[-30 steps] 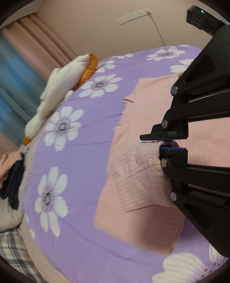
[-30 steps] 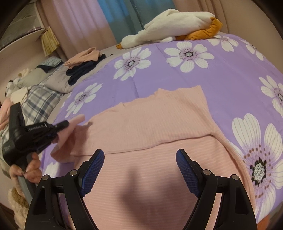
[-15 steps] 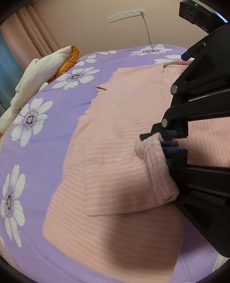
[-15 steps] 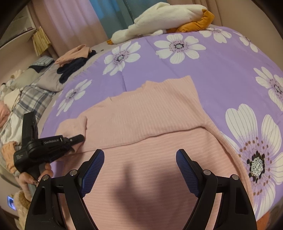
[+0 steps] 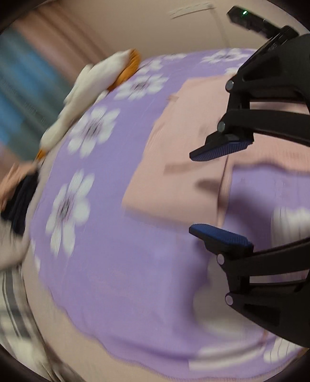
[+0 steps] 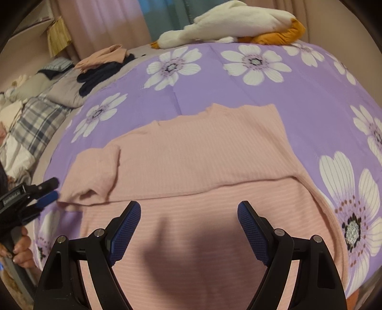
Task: Fold small clothes
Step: 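Grasp the sweater side edge with the right tool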
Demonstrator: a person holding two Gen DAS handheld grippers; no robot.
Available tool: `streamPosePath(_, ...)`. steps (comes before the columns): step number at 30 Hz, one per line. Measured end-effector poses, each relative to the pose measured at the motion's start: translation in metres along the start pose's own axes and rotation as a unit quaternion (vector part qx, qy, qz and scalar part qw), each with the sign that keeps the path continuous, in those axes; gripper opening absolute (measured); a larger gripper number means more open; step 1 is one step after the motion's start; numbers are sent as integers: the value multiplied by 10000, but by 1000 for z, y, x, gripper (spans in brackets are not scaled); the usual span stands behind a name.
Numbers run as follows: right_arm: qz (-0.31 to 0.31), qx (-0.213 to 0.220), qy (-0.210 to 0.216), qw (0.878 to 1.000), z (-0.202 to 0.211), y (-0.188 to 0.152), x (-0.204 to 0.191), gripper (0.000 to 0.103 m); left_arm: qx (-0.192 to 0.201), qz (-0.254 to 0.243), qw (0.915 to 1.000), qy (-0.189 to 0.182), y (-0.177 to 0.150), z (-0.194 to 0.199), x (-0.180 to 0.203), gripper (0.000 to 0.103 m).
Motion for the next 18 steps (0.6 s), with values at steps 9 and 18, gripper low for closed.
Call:
streamPosePath(9,1060,-61,349,9937,-23,31,-77,83,-103,415,9990,155,8,-11,-37,35)
streamPosePath(18,1771,-609,786,9792,-76,42,-140,83,-224,538,9983,77,12,-14,-48,35)
Point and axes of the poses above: each gripper's, at about its wrist camera, not at the fingertips, and z roughly against the way its jaws point, x to its right, y to its top, the point moved 4 cm from there along -z, roughly the way its jaws point, and after that the axes turned 10 degrees about z, right-handed, at the moved point
